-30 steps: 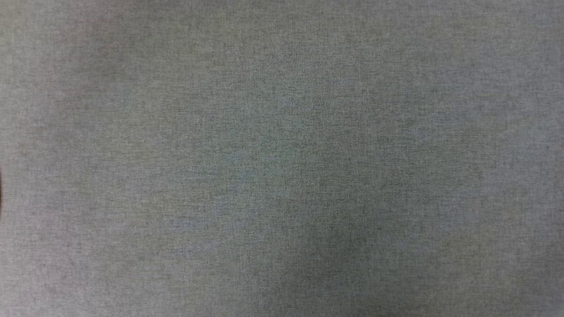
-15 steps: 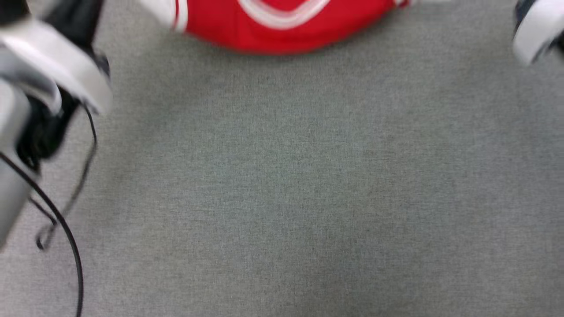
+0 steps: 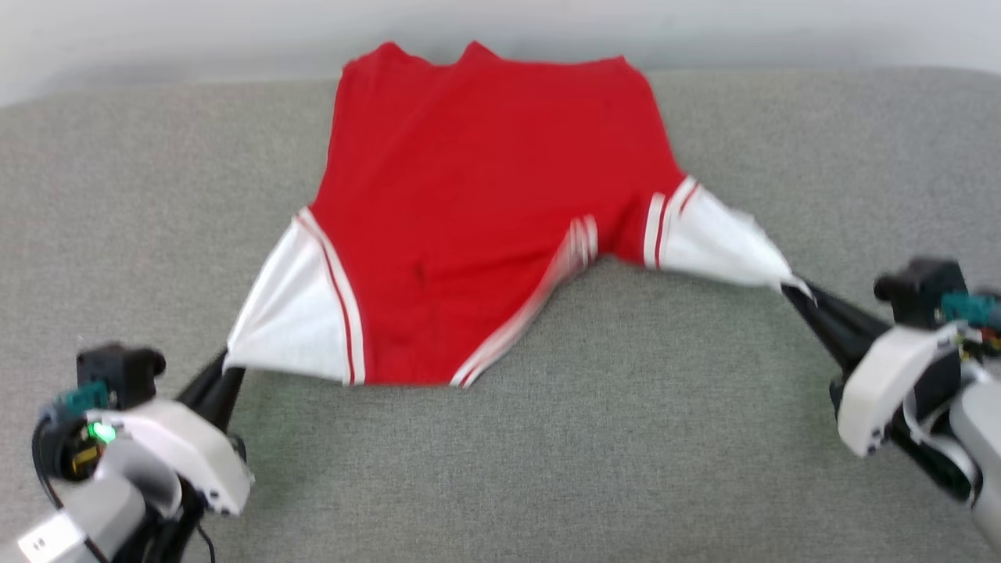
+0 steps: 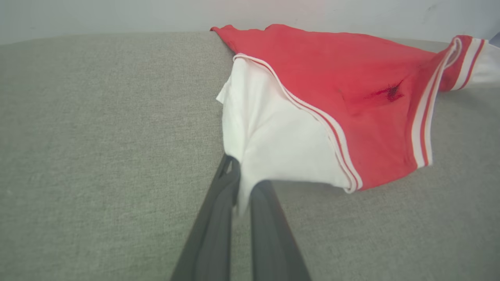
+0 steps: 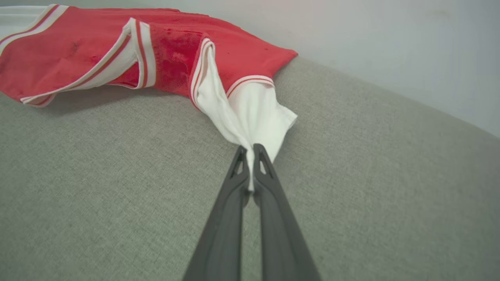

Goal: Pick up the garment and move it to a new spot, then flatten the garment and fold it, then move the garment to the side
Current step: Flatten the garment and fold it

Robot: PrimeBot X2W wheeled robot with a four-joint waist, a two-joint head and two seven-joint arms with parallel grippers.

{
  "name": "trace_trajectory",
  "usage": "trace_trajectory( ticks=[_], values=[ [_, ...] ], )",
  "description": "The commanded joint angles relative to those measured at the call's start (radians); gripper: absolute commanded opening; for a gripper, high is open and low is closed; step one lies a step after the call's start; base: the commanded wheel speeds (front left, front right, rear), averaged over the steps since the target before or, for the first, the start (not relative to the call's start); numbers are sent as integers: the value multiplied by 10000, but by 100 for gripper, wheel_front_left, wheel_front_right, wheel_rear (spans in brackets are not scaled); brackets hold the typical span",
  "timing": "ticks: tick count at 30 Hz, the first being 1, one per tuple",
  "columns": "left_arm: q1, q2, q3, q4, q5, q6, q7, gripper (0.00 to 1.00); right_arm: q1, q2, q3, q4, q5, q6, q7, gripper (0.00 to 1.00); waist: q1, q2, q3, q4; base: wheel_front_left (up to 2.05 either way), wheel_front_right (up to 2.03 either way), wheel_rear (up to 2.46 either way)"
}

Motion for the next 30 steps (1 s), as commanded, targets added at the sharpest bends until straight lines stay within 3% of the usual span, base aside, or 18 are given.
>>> trace_trajectory(
  ticks=[1,16,19,28,30],
  values=[
    [329,-47,72,-7,-121,22,-88,0,362,28,-207,9,-15,-19,-62,0,3,0,-406,-34,0,0,0],
    [3913,20,909,-61,-422,363,-159,0,5420,559,-2933,-789,-516,-19,378,0,3,0,-1697,-124,0,0,0],
    [4464,-187,1036,-91,-518,372,-160,0,6288,771,-3655,-1045,-583,-20,616,0,3,0,-1773,-109,0,0,0],
    [5013,-546,1372,40,-272,294,-161,0,7955,1466,-5010,-1869,-922,-20,1449,0,3,0,-1852,-44,0,0,0],
    [4923,-603,1425,-2,-203,281,-161,0,7882,1636,-5319,-2092,-1037,-19,1503,46,3,0,-1851,-24,0,0,0]
  ],
)
